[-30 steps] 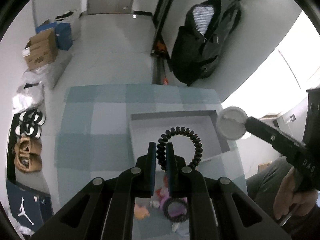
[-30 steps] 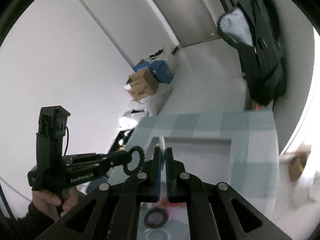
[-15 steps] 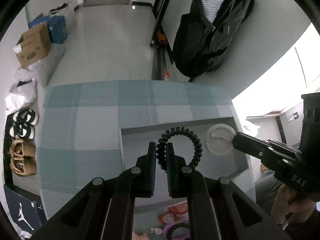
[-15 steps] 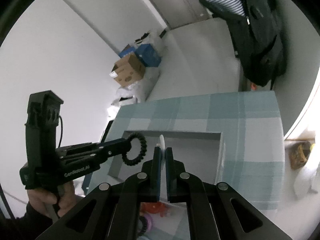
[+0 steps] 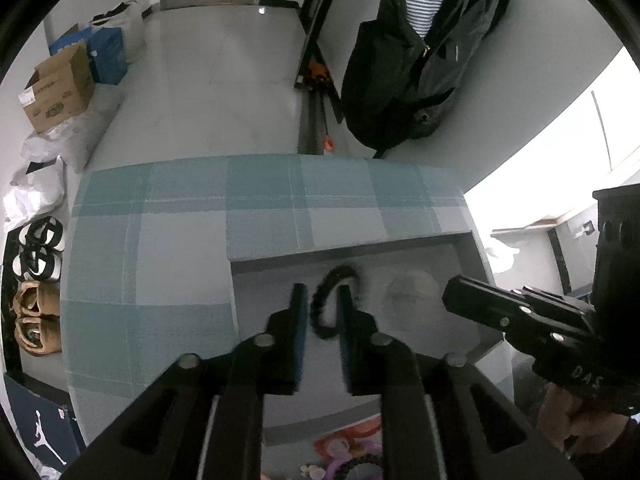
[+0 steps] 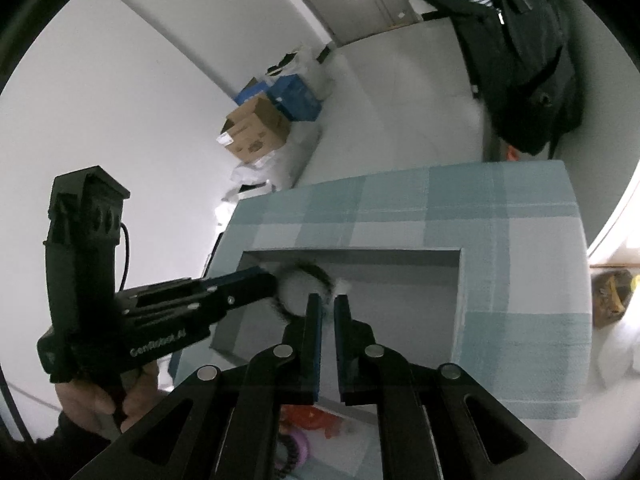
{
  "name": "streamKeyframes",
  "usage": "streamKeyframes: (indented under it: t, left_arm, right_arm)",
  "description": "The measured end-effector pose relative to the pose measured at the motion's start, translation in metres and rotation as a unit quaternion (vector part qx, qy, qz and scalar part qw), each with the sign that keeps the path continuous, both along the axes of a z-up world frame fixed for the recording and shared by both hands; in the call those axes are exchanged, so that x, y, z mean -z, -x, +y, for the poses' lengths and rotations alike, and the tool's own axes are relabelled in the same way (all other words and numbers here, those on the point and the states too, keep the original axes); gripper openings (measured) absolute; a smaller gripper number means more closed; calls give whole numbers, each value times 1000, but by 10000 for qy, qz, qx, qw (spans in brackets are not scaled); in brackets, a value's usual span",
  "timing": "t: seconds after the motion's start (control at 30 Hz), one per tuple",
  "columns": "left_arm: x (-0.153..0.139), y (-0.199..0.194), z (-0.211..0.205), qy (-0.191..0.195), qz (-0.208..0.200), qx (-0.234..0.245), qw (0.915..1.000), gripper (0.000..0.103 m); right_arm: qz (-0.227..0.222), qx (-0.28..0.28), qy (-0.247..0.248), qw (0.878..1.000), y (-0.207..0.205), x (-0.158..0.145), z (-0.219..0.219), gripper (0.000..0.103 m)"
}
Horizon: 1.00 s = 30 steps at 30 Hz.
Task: Organize jewelry
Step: 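Carry the badge and bracelet into the gray box while both tools open to release, then pull both open tools back from the box toward the remaining jewelry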
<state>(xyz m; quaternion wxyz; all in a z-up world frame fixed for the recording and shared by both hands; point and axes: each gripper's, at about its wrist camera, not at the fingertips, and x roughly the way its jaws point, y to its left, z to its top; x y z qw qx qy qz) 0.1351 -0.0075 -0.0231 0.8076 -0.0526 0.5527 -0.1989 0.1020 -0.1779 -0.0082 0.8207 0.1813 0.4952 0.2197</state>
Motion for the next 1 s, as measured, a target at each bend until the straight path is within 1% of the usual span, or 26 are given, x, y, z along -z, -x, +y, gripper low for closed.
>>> streamKeyframes:
  t: [0.03, 0.07, 0.1, 0.13, 0.2, 0.27, 0.33, 0.37, 0.47, 0.5, 0.57, 0.63, 0.73, 0.77, 0.8, 0.87, 1.0]
  left_arm:
    - [0, 0, 1, 25, 7, -17, 10000, 21]
    - [0, 0, 2, 71, 20, -19, 10000, 29]
    - [0, 0, 4, 113, 44, -42, 9999, 36]
    - [0, 1, 7, 168, 47, -85, 9998, 38]
    - [-4, 3, 11, 222, -13, -134, 9997, 39]
    - [-9, 6, 14, 214, -141, -176, 9995, 39]
    - [-15, 10, 18, 255, -272, -219, 9991, 39]
    - [-18, 11, 20, 241, -340, -258, 9988, 39]
    - [-26, 19, 25, 135, -579, -434, 9973, 40]
    - [-28, 23, 27, 59, -641, -512, 9966, 40]
    - [-30, 29, 28, -14, -732, -578, 9956, 40]
    - [-34, 37, 29, -145, -831, -640, 9944, 40]
    - [-39, 49, 28, -274, -992, -738, 9920, 41]
    - [-40, 52, 28, -308, -1020, -770, 9913, 42]
    - [-40, 56, 28, -322, -1038, -801, 9908, 49]
    - [-41, 63, 30, -368, -1097, -887, 9893, 59]
    - [-41, 75, 36, -443, -1131, -988, 9877, 61]
  right_arm:
    - [-8, -29, -55, 10000, 1, -1, -1, 7]
    - [-24, -17, -46, 10000, 0, -1, 0, 8]
    - [-41, 11, -14, 10000, 1, -2, -2, 13]
    - [-59, 32, -19, 10000, 2, -3, -4, 16]
    - [-126, 98, -41, 9999, 4, -7, -7, 26]
    - [-237, 158, -76, 9996, 6, -12, -11, 30]
    - [-369, 224, -51, 9991, 9, -17, -14, 40]
    - [-420, 270, -44, 9987, 10, -19, -16, 47]
    - [-531, 329, -64, 9980, 13, -24, -21, 50]
    - [-562, 363, -62, 9977, 14, -26, -23, 56]
    - [-648, 420, -90, 9970, 18, -28, -24, 63]
    - [-737, 464, -81, 9962, 22, -33, -25, 67]
    - [-890, 499, -69, 9948, 31, -39, -27, 78]
    - [-934, 509, -43, 9943, 35, -41, -26, 83]
    - [-969, 514, -11, 9940, 38, -42, -25, 85]
    - [-1025, 496, 65, 9935, 44, -43, -22, 86]
    - [-1071, 465, 244, 9929, 58, -41, -15, 96]
